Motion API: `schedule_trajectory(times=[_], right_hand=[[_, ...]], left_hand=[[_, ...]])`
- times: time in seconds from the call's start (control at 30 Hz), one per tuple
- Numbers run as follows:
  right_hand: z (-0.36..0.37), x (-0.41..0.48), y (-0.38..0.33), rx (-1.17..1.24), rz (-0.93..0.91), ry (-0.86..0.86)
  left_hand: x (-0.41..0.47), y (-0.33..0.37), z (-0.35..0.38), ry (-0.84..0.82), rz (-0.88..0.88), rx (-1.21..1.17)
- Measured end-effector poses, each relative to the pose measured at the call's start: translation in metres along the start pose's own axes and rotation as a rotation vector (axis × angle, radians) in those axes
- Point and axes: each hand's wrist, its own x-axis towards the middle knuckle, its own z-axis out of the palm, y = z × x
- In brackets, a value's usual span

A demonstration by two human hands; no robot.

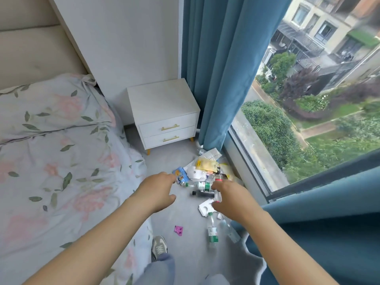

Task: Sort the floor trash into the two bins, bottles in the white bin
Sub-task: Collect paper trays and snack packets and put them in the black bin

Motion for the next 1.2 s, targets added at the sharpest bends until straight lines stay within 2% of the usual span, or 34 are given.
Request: schedule_trajectory(times=[0.2,0.4,0.6,0.9,1.2], right_hand=[[0.018,0.051,0.007,0.002,0.007,-0.039],[0.073,0.121,0.043,-0.026,0.012,-0.088],[0.176,0.211,0.09,-0.114,-0.018,-0.135],[0.366,0.357,0.162,-0.216,-0.093,-0.225],[0.515,0.479,0.2,-0.368,-0.27,-0.19]], left_hand=[[0.053,-0.025,0.024,-0.074,0.014,0.02],[0.123,-0.043,0.095,-0.137,0.0,0.054],[0.213,-0.071,0.21,-0.206,0.003,0.115],[0.36,-0.127,0.404,-0.301,0.129,0.162],[0.467,-0.174,0.558,-0.27,0.237,0.298]])
